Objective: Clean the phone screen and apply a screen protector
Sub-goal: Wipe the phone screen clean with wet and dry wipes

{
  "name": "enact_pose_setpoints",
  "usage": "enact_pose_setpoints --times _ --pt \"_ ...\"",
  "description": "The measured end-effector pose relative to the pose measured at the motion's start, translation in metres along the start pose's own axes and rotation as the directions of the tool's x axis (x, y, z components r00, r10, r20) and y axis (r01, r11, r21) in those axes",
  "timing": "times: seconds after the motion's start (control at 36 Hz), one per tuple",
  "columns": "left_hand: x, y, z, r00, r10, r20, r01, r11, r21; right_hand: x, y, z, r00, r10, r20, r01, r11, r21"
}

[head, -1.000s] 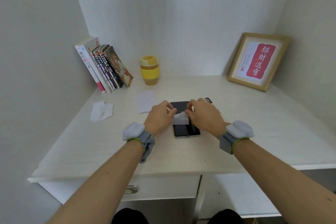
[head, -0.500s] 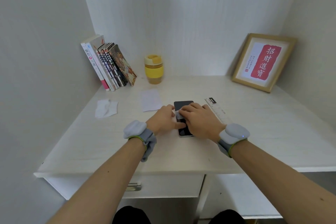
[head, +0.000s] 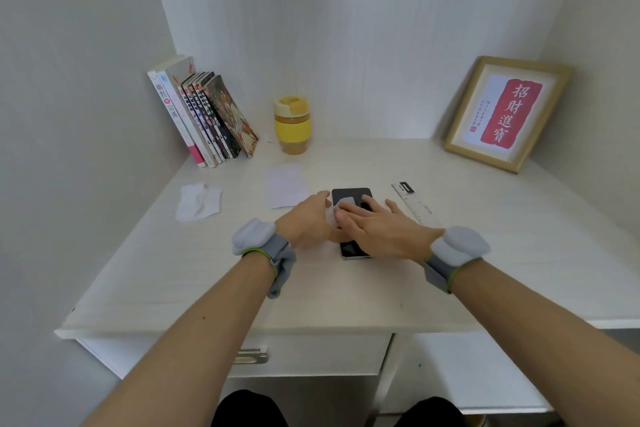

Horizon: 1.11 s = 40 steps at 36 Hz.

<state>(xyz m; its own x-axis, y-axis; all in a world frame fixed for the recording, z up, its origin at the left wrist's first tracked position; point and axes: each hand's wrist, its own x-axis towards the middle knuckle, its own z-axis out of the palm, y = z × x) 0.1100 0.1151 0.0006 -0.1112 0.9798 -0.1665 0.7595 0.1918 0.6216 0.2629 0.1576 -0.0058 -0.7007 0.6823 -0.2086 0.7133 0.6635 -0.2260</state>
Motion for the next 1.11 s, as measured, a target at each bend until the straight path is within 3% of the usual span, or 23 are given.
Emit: enact_pose_setpoints --times 0.22,0.44,0.72,0.83,1.0,1.11 --pt "-0.002 0.001 -0.002 1.000 0.016 0.004 -0.017 1.000 0.014 0.042 -0.002 -0.004 0.991 0.129 -0.026 -0.130 0.991 -0.036" --pt "-0.006 0.005 -0.002 1.000 -0.003 0.010 0.002 0.995 0.095 0.028 0.008 0.000 0.984 0.168 -0.061 -0.174 0.979 -0.110" --pt "-0.008 0.007 -0.006 0.999 0.007 0.040 -0.013 0.989 0.150 -0.010 0.006 0.010 0.996 0.063 -0.061 -0.069 0.992 -0.107" --pt "-0.009 0.009 -0.006 0.999 0.009 0.038 -0.015 0.987 0.162 -0.008 0.007 0.013 0.996 0.033 -0.078 -0.047 0.980 -0.191" --pt "-0.011 0.014 -0.008 0.999 -0.011 0.051 0.004 0.989 0.147 0.032 0.023 0.007 0.969 0.206 -0.138 -0.222 0.968 -0.115" --pt "-0.012 0.016 -0.010 0.999 -0.003 0.049 -0.004 0.990 0.144 0.045 0.028 0.002 0.976 0.193 -0.101 -0.205 0.972 -0.118"
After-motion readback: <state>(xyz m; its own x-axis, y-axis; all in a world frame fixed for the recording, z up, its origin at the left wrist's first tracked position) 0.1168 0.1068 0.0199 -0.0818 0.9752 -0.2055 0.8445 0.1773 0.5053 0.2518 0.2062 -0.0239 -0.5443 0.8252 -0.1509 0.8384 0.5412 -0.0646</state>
